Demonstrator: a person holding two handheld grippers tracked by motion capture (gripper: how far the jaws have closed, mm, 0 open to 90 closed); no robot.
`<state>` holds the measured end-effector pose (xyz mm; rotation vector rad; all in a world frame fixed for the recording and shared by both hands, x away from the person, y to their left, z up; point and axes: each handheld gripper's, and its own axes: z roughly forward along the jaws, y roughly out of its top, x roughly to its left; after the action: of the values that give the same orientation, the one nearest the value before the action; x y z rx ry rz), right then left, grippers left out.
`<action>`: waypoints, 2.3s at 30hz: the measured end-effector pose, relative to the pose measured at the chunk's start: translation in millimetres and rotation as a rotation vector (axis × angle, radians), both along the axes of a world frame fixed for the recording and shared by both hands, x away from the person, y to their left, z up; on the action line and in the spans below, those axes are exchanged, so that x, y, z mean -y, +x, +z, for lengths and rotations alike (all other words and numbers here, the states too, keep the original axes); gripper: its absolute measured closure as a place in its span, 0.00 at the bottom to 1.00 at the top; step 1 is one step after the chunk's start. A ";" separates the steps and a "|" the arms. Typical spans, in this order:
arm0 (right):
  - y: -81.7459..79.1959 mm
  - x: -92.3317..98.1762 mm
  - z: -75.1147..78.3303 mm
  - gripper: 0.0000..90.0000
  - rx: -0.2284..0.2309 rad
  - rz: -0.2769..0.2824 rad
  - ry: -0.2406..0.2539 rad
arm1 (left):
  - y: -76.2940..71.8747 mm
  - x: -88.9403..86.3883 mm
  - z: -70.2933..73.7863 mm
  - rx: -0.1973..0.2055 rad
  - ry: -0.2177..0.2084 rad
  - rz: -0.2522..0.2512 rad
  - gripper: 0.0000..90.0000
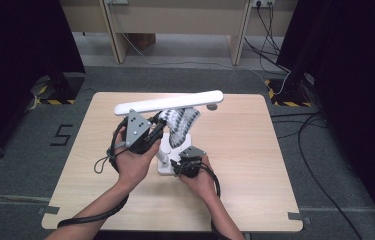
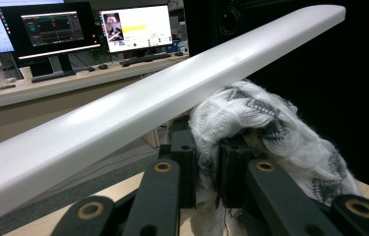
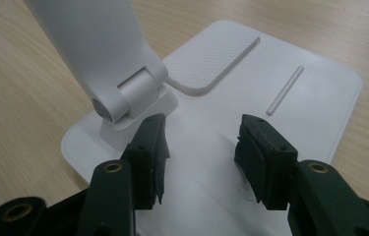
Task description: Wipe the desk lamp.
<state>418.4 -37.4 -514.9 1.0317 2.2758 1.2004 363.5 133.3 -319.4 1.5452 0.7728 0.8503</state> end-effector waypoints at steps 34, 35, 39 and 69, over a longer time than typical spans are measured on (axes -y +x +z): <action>0.8 -1.6 0.0 0.60 0.002 -0.002 0.000 | -14.6 -38.6 -10.2 -0.011 -0.056 0.062 0.89; 0.6 -1.6 0.1 0.60 -0.001 -0.003 -0.001 | -14.8 -38.9 -10.3 -0.011 -0.056 0.063 0.89; 0.7 -1.6 -0.1 0.60 0.000 -0.002 0.001 | -15.6 -40.2 -10.1 -0.011 -0.051 0.069 0.89; 0.8 -1.5 -0.1 0.60 0.001 -0.002 0.001 | -17.9 -55.3 -11.9 -0.028 -0.057 0.113 0.89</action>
<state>419.2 -35.9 -515.0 1.0338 2.2731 1.2011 345.6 188.6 -331.3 1.4762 0.9043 0.8836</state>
